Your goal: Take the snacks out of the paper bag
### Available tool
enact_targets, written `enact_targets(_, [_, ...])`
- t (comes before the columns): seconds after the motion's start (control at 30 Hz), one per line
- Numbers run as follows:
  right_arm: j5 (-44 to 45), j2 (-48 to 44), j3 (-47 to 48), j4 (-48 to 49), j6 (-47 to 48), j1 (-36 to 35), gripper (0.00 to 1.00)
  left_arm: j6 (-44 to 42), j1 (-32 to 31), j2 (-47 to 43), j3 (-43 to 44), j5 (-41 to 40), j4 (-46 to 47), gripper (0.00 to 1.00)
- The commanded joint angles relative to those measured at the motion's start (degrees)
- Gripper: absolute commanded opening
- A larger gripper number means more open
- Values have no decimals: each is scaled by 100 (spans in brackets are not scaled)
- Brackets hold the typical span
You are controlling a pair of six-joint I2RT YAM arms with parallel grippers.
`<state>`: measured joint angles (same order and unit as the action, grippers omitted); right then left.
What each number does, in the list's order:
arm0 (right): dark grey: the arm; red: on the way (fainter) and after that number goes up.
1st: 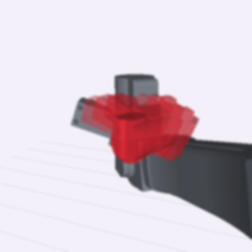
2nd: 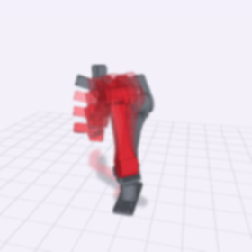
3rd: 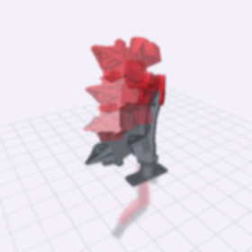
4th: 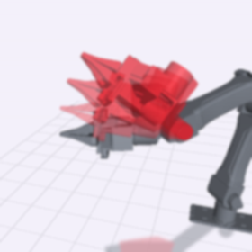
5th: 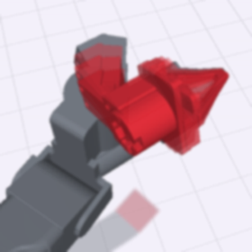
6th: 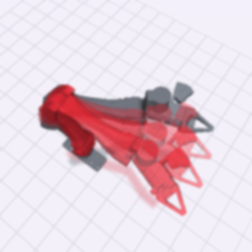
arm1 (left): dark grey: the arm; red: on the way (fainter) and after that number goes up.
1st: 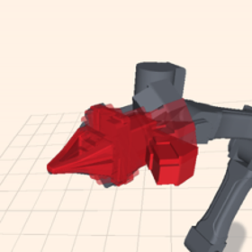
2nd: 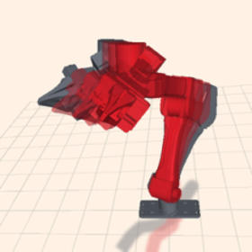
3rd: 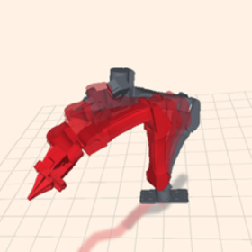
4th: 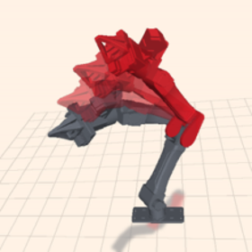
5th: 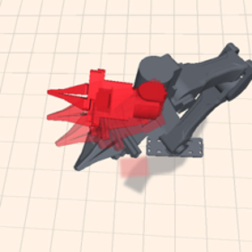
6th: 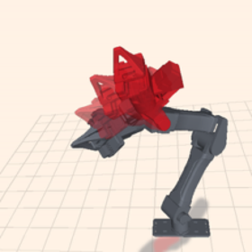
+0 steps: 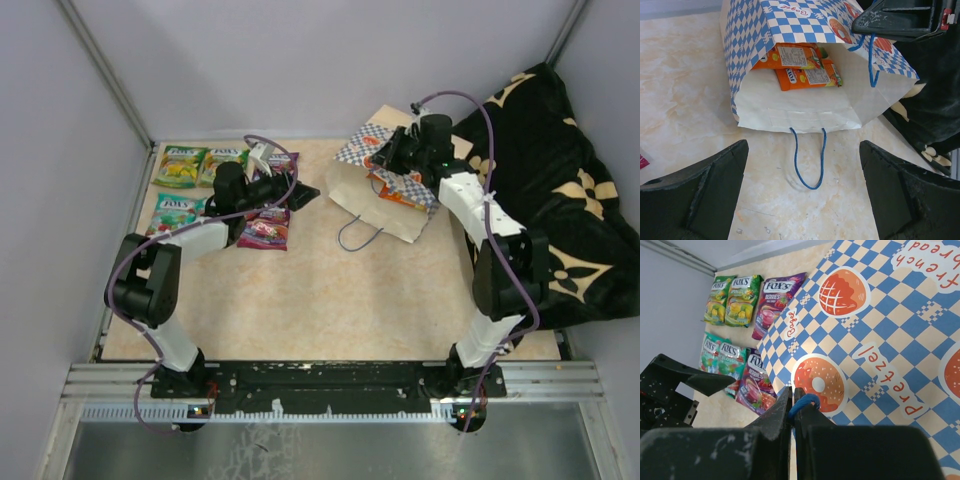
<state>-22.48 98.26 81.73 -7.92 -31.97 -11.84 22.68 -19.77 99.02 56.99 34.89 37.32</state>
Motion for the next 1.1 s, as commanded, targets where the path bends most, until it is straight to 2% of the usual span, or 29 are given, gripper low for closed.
enact_targets(0.0, [-4, 78, 435, 45, -211, 33, 0, -70, 0, 82, 105, -48, 26, 98])
enact_targets(0.2, [133, 288, 745, -602, -167, 32, 0, 411, -1, 111, -119, 79, 592, 98])
enact_targets(0.33, [24, 185, 330, -284, -287, 34, 0, 746, -1, 255, -204, 227, 1008, 98])
enact_targets(0.4, [28, 98, -1, -42, -379, 33, 0, 754, 7, 304, -146, 233, 976, 98])
enact_targets(0.57, [23, 73, -64, -30, -341, 33, 0, 670, 8, 368, 311, 256, 394, 96])
enact_targets(0.7, [-16, -2, -35, -8, -301, 33, 0, 1134, -28, 136, -205, 234, 1298, 96])
enact_targets(0.8, [174, -171, -85, -39, -197, 41, 0, 1440, -63, 269, -218, 106, 1430, 95])
enact_targets(0.9, [304, -266, -20, -135, -160, 42, 0, 1855, -207, 613, -169, -39, 1995, 94])
enact_targets(1.07, [525, -314, 129, -281, -120, 47, 0, 2674, -671, 1521, 428, -10, 2701, 88])
